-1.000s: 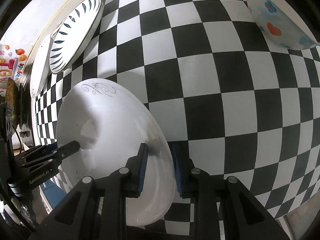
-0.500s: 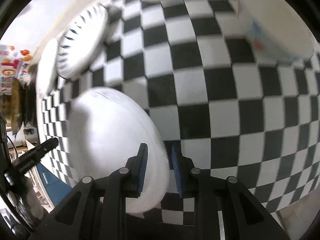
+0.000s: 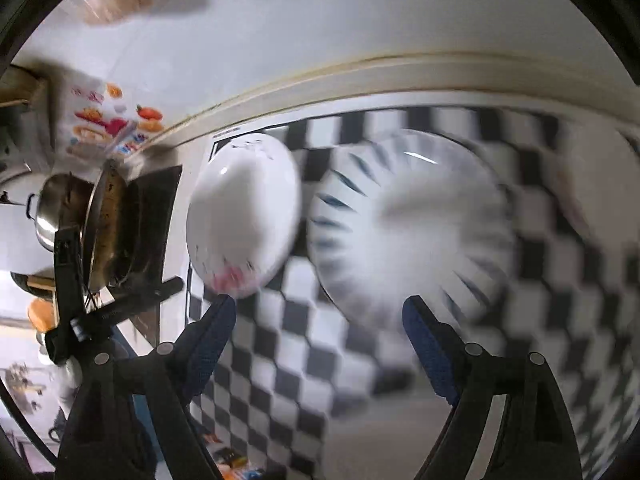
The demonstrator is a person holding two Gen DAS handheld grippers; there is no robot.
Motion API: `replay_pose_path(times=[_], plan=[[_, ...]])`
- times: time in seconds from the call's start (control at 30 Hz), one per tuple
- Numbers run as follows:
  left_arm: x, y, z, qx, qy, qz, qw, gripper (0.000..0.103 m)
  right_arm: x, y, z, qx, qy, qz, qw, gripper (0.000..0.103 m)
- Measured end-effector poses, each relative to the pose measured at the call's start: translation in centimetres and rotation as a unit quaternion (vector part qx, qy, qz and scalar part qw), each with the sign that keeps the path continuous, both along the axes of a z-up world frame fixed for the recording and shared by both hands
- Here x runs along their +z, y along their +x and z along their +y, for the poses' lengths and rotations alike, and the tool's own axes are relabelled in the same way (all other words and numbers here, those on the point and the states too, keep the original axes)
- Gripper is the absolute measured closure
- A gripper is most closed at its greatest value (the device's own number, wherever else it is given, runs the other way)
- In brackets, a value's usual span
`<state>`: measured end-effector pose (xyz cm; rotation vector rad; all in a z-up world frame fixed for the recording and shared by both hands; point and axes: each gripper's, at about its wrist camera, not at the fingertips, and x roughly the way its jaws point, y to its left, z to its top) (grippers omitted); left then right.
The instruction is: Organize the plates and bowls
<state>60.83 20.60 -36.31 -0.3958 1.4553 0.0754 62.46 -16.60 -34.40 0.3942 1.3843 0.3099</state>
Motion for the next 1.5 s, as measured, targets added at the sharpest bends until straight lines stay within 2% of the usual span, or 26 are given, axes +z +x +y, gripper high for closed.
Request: replay_pose_path(times=[0.2,0.3,0.37,0.4,0.53,0.57,0.6,0.63,0.87,0.97,1.2,1.23,1.5], plan=[[-3.3,4.1,1.3,-0.006,-0.024,0.016,0.9996,0.057,-4.2,10.0,6.1,0.064,-0.036,0.016,0.997,0.024],[-4.5,5.3,1.0,-0.017,-0.028,0.023,0.9992,0.057,-6.4,13.3,7.8,0.091,-0.046,0.045,0.994,0.034],[-5.0,5.7,0.8,-0.022,-0.031,0.025,0.9989,0.058,-7.9,14.7,8.2,0.099,-0.051,0.059,0.992,0.042],[-5.2,5.8,0.7,-0.024,-0.034,0.025,0.9988,0.062,-8.8,15.4,8.5,0.104,-0.058,0.069,0.990,0.046],[-5.7,6.2,-0.1,-0.036,-0.019,0.024,0.9989,0.068,-10.7,15.9,9.1,0.118,-0.060,0.101,0.986,0.066],[-5.7,6.2,-0.1,-0.037,-0.016,0.022,0.9990,0.072,-10.7,16.0,9.2,0.118,-0.061,0.102,0.986,0.068],[-5.8,6.3,-0.2,-0.036,-0.014,0.021,0.9990,0.076,-10.5,16.1,9.4,0.122,-0.058,0.104,0.985,0.080],[-5.8,6.3,-0.1,-0.035,-0.014,0.020,0.9991,0.076,-10.5,16.1,9.6,0.126,-0.060,0.109,0.984,0.083],[-4.7,5.7,-0.2,-0.036,-0.010,0.007,0.9993,0.078,-9.0,15.7,9.5,0.123,-0.071,0.104,0.984,0.083],[-3.7,5.1,-0.1,-0.039,-0.010,-0.001,0.9992,0.078,-8.7,15.1,9.1,0.108,-0.055,0.126,0.985,0.084],[-1.0,4.7,-0.6,-0.048,-0.010,-0.018,0.9986,0.078,-5.2,13.9,8.7,0.119,-0.058,0.100,0.986,0.085],[-1.1,4.7,0.6,-0.051,-0.010,-0.021,0.9984,0.078,-4.6,13.6,8.5,0.117,-0.056,0.095,0.987,0.085],[2.8,2.1,-1.3,-0.077,-0.006,-0.046,0.9959,0.078,-0.2,10.4,6.5,0.098,-0.043,0.065,0.992,0.085]])
